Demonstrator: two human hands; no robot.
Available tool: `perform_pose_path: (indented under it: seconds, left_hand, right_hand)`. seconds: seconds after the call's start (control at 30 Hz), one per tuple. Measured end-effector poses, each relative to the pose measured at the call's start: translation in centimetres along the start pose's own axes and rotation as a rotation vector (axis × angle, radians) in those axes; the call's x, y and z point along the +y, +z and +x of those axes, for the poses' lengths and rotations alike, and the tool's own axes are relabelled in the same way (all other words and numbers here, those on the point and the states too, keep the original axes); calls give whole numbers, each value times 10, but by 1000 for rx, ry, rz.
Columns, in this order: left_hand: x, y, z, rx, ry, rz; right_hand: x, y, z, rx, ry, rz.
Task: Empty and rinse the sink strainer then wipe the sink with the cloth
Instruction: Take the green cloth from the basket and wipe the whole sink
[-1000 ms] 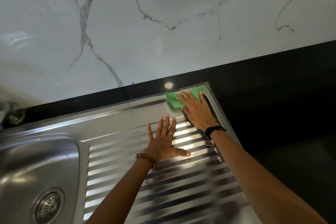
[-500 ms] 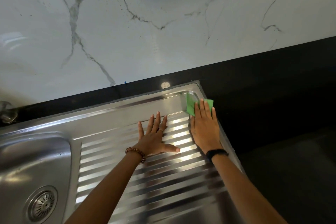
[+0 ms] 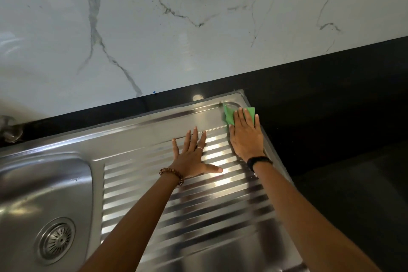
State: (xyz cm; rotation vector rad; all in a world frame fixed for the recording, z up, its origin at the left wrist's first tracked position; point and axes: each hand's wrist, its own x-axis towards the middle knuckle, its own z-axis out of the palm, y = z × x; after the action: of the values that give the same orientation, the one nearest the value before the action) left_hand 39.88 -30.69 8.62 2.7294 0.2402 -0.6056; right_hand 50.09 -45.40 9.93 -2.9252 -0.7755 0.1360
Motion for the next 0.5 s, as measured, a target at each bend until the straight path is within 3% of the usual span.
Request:
perform_pose_path:
  seconds: [0.13, 0.3, 0.5]
  left_hand:
    - [2, 2, -11, 67, 12, -34]
    - [-41, 23, -76, 325, 17, -161]
    - [-118, 39, -156, 406, -337, -339]
  right_hand:
    - [1, 1, -9, -10, -13, -41]
    - [1, 9, -41, -18, -2, -154]
    - [-43, 14, -36, 8, 44, -70]
